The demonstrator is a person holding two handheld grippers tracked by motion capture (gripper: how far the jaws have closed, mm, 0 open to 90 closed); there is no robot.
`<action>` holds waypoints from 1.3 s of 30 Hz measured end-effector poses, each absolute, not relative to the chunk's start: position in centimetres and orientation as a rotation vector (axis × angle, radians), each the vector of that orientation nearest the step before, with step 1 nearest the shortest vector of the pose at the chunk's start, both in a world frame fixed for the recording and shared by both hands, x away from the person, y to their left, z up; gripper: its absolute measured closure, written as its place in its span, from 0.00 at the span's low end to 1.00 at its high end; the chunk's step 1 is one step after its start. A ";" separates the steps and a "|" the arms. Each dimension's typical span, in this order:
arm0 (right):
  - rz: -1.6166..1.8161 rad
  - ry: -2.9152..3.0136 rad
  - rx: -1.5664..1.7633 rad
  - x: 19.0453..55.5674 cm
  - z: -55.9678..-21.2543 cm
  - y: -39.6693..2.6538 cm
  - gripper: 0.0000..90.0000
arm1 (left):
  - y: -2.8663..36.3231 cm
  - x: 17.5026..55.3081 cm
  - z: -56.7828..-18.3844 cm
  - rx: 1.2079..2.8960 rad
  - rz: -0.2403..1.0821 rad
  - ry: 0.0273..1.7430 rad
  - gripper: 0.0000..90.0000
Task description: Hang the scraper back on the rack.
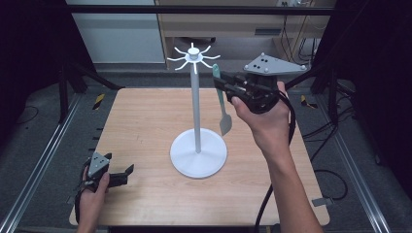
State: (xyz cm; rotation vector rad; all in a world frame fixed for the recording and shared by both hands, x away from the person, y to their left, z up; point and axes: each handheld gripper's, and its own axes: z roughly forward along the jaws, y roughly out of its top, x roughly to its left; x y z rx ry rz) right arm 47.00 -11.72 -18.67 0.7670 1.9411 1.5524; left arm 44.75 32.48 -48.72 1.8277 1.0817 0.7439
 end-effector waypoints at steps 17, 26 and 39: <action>1.551 1.965 0.775 47.8 -19.0 -11.4 0.82 | 32.4 44.8 -48.8 1.834 0.741 1.075 0.03; 1.550 1.973 0.781 48.4 -19.0 -11.0 0.82 | 32.3 44.8 -48.8 1.834 0.739 1.075 0.03; 1.545 1.970 0.777 48.5 -19.1 -10.7 0.82 | 32.3 44.8 -48.8 1.835 0.737 1.074 0.03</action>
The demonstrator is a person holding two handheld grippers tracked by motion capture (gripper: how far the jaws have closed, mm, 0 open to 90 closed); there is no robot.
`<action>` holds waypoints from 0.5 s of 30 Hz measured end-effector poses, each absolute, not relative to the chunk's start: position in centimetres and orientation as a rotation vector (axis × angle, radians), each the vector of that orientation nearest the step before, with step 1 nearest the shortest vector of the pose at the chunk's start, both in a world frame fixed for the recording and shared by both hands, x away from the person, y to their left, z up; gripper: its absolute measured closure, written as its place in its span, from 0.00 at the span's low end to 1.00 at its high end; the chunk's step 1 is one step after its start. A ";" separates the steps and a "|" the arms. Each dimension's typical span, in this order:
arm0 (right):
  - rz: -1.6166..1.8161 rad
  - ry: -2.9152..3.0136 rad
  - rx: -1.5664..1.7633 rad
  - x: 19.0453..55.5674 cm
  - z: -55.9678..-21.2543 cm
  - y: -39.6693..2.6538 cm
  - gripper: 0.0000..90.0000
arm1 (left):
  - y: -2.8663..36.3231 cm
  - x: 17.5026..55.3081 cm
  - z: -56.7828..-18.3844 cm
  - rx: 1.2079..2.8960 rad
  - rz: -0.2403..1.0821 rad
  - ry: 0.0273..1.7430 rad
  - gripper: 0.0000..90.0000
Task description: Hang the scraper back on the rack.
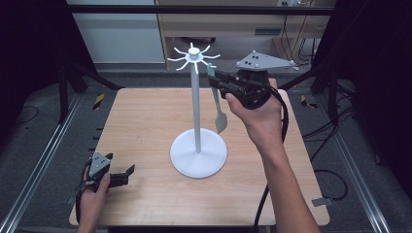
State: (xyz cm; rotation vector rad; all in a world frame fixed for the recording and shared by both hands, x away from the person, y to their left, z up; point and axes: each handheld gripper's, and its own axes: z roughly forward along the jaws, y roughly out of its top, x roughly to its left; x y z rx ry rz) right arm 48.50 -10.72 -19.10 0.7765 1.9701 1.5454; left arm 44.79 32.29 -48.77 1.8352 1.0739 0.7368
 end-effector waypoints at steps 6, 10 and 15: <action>1.543 1.967 0.772 48.3 -19.2 -10.7 0.82 | 32.2 44.8 -48.8 1.839 0.737 1.072 0.03; 1.540 1.965 0.776 48.3 -19.2 -10.7 0.82 | 32.2 44.8 -48.8 1.838 0.738 1.073 0.03; 1.538 1.968 0.779 48.3 -19.1 -10.6 0.82 | 32.2 44.8 -48.8 1.837 0.738 1.074 0.03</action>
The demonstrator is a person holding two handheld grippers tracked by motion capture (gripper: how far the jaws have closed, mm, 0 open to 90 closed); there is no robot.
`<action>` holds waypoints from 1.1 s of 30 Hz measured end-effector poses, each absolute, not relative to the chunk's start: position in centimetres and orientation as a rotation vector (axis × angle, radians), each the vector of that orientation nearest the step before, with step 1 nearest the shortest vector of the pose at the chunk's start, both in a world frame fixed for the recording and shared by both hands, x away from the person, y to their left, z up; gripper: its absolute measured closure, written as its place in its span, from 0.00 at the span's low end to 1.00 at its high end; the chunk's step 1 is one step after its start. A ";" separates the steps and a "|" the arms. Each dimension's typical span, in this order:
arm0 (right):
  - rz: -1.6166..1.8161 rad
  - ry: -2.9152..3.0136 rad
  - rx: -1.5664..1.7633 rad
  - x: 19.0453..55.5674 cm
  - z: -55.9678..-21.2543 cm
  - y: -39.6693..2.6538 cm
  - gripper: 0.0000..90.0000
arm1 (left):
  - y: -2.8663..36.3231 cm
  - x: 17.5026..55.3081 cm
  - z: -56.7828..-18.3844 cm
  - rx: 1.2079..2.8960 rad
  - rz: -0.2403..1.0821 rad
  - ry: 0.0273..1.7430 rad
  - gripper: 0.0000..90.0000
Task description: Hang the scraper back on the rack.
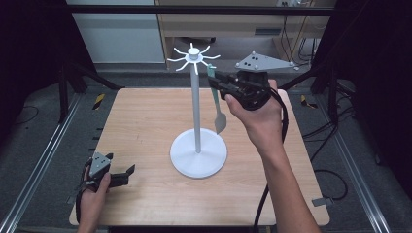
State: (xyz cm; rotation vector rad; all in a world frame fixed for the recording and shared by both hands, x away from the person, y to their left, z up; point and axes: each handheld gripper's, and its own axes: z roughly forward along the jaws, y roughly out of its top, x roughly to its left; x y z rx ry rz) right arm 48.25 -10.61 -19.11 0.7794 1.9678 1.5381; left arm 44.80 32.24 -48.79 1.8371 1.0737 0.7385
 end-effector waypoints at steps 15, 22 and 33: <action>1.548 1.968 0.795 48.1 -19.2 -10.9 0.79 | 32.2 44.8 -48.9 1.843 0.731 1.073 0.03; 1.538 1.978 0.790 47.4 -19.3 -11.5 0.76 | 32.3 44.8 -48.8 1.839 0.733 1.077 0.03; 1.440 1.982 0.816 46.4 -20.8 -13.2 0.73 | 32.5 44.8 -48.8 1.839 0.734 1.081 0.03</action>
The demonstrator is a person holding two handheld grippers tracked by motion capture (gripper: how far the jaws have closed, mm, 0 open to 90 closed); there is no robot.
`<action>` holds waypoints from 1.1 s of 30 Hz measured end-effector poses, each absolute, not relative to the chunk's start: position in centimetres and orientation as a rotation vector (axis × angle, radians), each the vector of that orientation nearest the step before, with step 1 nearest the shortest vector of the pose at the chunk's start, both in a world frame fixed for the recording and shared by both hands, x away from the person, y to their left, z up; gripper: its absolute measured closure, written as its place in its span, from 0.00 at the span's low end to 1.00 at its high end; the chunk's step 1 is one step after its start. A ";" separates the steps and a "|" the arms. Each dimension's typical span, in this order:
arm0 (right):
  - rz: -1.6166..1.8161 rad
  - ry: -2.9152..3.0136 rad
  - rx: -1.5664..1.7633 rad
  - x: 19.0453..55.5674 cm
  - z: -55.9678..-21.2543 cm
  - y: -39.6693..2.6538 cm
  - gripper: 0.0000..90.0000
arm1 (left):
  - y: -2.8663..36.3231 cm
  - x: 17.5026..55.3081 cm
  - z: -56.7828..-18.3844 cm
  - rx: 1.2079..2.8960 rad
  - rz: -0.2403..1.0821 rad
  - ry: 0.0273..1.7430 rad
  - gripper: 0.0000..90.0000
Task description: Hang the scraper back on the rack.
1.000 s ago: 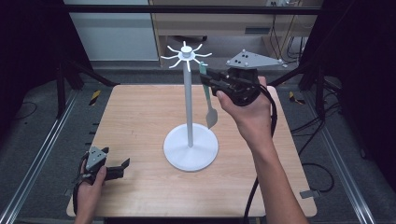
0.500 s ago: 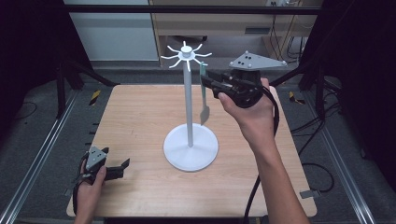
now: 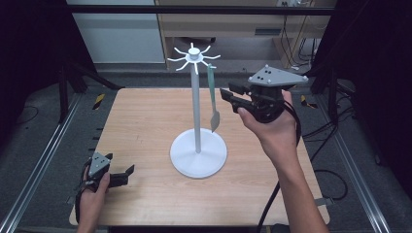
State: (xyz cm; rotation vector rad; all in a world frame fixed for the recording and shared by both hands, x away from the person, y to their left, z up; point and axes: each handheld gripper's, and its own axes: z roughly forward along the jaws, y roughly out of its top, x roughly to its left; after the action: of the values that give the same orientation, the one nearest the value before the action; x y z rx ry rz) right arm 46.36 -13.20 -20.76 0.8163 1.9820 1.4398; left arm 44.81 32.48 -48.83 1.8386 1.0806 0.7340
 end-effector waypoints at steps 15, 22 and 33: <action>1.357 1.958 0.939 46.4 -23.8 -16.2 0.63 | 32.5 44.9 -48.9 1.837 0.731 1.085 0.03; 1.260 1.946 1.013 46.9 -25.2 -16.9 0.41 | 32.4 44.9 -48.9 1.844 0.734 1.082 0.03; 1.223 1.867 1.103 46.7 -27.7 -19.0 0.18 | 32.3 44.9 -48.9 1.848 0.730 1.083 0.03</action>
State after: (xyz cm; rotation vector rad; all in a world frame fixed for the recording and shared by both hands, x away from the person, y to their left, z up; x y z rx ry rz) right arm 46.68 -19.01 -27.66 1.1026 1.8670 1.2231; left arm 44.92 32.29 -48.93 1.8476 1.0825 0.7304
